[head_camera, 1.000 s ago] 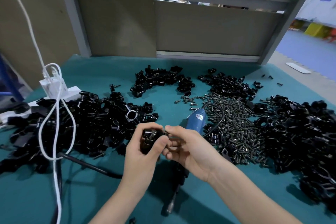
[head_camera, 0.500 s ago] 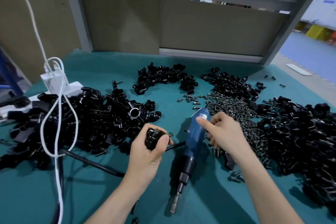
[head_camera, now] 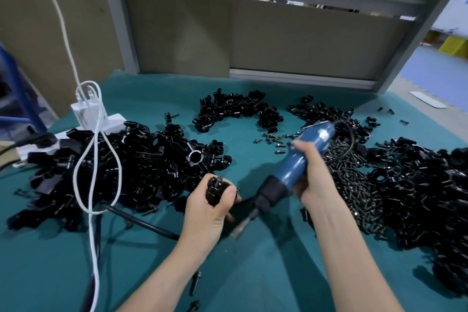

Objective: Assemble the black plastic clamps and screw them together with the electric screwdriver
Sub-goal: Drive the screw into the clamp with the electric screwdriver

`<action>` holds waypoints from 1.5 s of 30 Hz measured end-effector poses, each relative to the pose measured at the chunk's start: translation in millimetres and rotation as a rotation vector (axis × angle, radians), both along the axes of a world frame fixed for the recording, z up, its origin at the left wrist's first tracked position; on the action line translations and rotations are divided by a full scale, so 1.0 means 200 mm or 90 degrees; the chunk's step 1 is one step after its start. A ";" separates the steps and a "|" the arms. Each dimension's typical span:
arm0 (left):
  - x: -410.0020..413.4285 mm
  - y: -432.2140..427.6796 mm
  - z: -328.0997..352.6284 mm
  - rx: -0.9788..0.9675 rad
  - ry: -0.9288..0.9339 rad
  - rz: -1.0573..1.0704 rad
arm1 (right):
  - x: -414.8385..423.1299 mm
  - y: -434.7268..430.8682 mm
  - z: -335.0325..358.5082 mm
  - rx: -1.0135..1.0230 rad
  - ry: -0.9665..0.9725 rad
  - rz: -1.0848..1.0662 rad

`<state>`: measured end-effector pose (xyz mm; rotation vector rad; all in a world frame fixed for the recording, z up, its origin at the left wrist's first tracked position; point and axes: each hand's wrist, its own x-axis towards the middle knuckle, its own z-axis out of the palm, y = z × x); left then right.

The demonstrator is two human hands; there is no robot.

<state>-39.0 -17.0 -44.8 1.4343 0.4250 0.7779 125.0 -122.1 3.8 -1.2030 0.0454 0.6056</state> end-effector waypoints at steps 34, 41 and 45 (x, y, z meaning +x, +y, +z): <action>-0.03 0.00 -0.02 0.349 0.235 0.043 | 0.18 0.19 0.14 0.464 0.045 0.033; -0.04 -0.01 -0.01 0.350 0.270 0.012 | 0.18 0.19 0.13 0.461 0.029 0.044; -0.04 -0.02 0.01 0.299 0.258 -0.001 | 0.18 0.20 0.12 0.478 0.029 0.051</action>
